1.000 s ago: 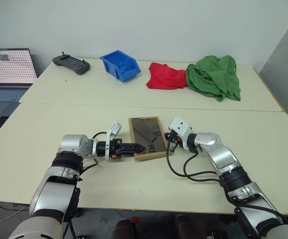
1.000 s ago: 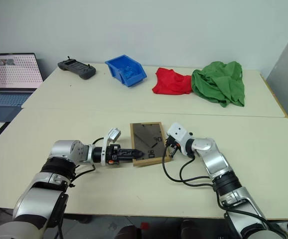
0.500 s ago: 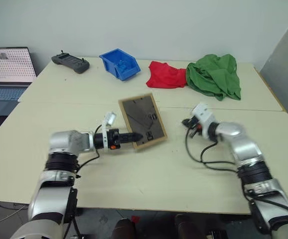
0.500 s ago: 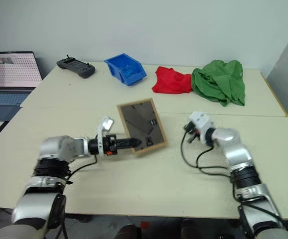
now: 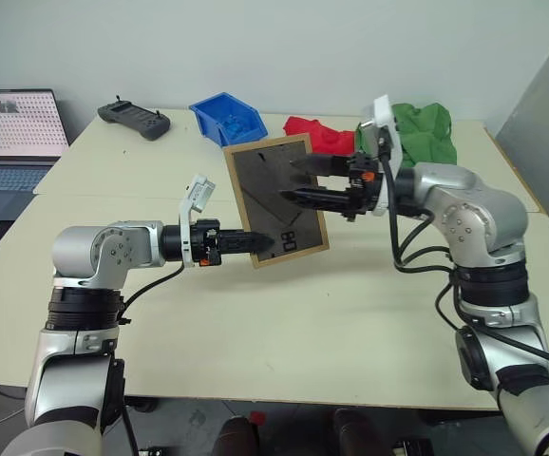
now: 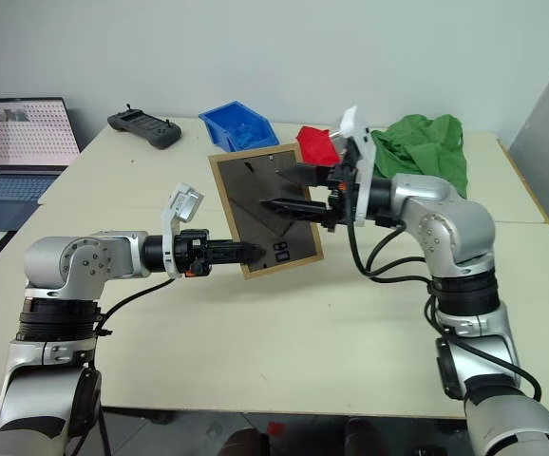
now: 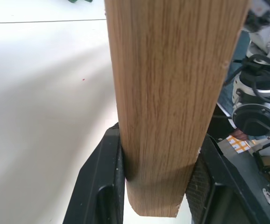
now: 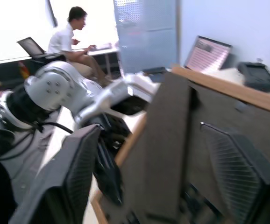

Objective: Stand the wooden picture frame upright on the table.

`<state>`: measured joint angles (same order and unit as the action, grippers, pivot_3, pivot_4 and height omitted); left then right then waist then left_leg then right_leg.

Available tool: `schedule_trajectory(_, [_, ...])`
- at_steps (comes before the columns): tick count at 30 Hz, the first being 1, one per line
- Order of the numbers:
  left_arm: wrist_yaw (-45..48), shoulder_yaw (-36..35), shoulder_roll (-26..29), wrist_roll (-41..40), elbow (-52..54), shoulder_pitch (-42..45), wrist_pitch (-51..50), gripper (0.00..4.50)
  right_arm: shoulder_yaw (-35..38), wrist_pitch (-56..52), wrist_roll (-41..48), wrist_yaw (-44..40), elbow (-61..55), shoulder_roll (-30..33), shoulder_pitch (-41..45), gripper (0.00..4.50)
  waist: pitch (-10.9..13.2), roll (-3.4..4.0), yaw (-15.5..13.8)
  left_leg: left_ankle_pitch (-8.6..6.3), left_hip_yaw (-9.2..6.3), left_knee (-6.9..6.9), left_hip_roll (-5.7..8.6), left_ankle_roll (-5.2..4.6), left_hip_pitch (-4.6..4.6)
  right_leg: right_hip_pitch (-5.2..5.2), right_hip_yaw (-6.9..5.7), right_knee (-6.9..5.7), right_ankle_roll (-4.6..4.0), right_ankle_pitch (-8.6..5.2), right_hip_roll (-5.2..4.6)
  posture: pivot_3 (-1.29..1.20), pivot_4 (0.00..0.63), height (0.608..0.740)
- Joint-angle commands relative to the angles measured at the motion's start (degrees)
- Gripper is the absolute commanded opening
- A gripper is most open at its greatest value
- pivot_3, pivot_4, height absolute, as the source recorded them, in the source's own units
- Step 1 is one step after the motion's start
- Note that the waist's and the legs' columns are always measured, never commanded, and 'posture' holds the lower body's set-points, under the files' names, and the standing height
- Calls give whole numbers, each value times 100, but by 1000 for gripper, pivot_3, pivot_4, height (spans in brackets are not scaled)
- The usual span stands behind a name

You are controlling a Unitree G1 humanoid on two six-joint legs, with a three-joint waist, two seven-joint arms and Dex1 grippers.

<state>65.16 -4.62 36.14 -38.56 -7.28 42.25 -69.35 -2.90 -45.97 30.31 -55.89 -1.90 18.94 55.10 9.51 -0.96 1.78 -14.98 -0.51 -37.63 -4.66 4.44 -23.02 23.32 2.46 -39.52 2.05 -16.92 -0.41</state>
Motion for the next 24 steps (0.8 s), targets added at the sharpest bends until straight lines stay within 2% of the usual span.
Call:
schedule_trajectory(1, [-85,-152,39,-171,249,52,181,1285,-336,644,-434,243,166,-160,88,4461,0,0,-9,0,0,0,0,0,-1,0,0,0,0,0,-1,0,150,740])
schedule_trajectory(5, [-169,-170,46,-219,255,-1,159,1285,-686,1079,-798,344,240,-271,-2,4461,1,1,3,0,1,-3,0,0,-1,3,0,-4,0,0,0,0,150,740])
schedule_trajectory(10, [-231,-195,69,-323,303,-43,97,1285,-727,1006,-661,236,-103,-200,-181,4461,1,1,-1,0,1,-2,0,0,-2,4,0,-3,0,0,0,0,150,740])
schedule_trajectory(14, [-179,-214,191,-435,269,-96,-14,1285,-279,106,258,-44,-872,173,-431,4461,2,0,-8,0,0,-3,0,0,-5,4,-1,-1,0,0,0,0,150,740])
schedule_trajectory(18, [-202,-254,226,-498,225,-131,-3,1285,-89,-452,781,-228,-1240,639,-632,4461,2,0,-4,-1,-3,-2,0,-1,-4,4,-2,0,0,0,0,0,150,740])
schedule_trajectory(24, [-265,-319,228,-853,239,-133,-511,1285,163,221,218,-105,-772,1272,-749,4461,2,-1,0,-2,-2,-2,0,-4,-3,3,0,0,0,-1,2,0,150,740])
